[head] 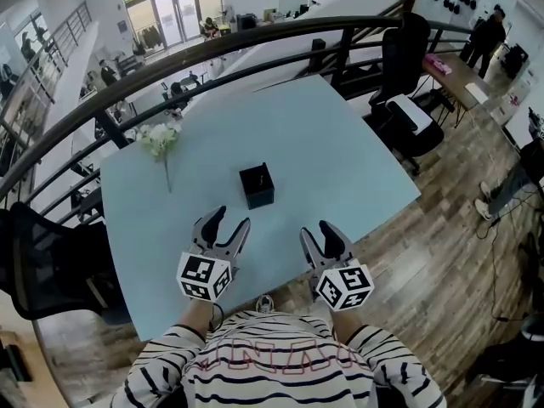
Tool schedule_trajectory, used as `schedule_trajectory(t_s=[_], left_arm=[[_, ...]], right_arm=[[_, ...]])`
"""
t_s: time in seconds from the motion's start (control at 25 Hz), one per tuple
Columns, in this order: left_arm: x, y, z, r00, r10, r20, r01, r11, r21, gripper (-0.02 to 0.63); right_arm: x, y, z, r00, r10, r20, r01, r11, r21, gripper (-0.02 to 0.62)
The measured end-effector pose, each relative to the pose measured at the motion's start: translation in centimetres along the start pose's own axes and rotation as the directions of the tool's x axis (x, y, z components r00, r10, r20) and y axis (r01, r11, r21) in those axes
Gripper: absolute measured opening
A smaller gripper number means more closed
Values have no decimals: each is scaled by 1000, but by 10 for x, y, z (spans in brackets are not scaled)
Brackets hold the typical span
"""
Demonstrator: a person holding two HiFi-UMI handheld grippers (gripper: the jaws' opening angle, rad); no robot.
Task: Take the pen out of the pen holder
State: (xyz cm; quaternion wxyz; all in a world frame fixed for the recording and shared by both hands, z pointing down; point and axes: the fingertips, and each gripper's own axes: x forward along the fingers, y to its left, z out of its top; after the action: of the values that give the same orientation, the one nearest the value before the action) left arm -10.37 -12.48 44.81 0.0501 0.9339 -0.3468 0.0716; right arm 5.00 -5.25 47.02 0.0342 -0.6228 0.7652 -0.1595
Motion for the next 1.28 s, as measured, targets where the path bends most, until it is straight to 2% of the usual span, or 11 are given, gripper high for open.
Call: schedule_trajectory(t_s=[0.16,0.48,0.68,1.04,1.28], left_arm=[[18,22,9,1000,-23,4,23,1000,1,222],[58,51,6,1000,-3,-3,3,1000,-6,222],[95,50,0,999,13,-40,-13,1000,-3,221],[159,41,-10,993,29,-115,-21,998,67,222],[192,46,-31,977,67,-204,-49,994,95,221]], right_arm=[[26,2,2,1000,-5,-15,5,1000,-3,198],[65,-11,1,998,33,-50,-34,999,-25,198],[88,-31,3,991,92,-94,-97,994,-48,198],[112,-66,4,971,178,-161,-188,981,-49,198],[118,-91,2,960,205,-189,-216,976,-37,198]])
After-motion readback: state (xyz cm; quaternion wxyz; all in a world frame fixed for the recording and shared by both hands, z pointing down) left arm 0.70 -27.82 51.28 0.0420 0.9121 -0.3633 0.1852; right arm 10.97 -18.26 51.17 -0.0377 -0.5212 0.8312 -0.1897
